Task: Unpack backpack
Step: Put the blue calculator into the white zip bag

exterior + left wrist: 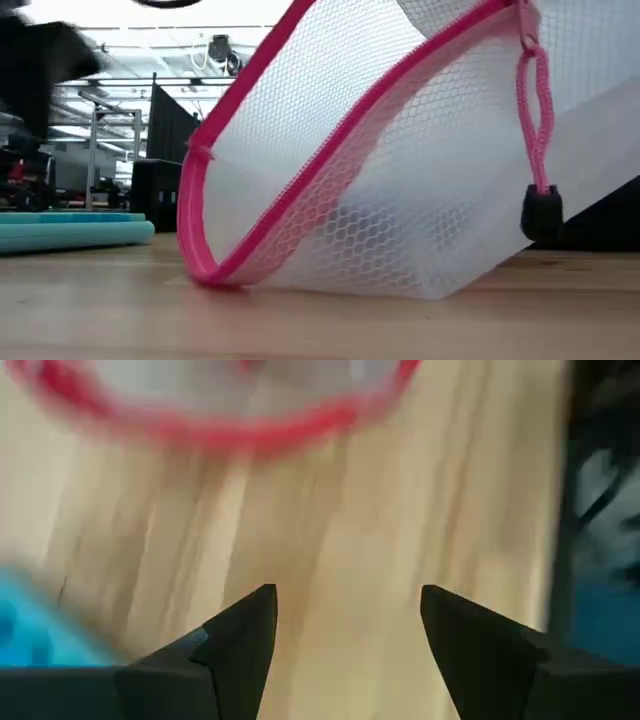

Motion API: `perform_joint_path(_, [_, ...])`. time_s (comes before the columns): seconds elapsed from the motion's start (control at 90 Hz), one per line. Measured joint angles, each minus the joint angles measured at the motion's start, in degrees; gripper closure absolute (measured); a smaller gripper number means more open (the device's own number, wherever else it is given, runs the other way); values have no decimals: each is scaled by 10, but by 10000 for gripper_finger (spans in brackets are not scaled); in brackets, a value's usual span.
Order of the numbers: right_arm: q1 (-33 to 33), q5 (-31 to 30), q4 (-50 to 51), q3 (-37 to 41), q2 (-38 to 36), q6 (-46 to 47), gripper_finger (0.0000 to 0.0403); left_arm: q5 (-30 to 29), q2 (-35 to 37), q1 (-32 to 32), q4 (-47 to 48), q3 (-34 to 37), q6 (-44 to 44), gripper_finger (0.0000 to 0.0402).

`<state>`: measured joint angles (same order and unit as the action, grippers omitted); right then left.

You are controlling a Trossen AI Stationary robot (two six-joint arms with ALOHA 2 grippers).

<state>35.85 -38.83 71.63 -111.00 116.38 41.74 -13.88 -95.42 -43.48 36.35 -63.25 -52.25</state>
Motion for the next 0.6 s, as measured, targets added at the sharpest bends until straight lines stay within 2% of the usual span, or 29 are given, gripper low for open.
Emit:
perform_joint_path(0.156, [-2,0,-2,0,0,5,403,-88,-8,-65,106,0,-15,176])
perform_joint_path(0.322, [-5,0,-3,0,0,6,403,-88,-26,-95,187,0,-29,202])
perform_joint_path(0.6, [-5,1,-3,0,0,6,403,-45,-49,-106,211,0,-25,209])
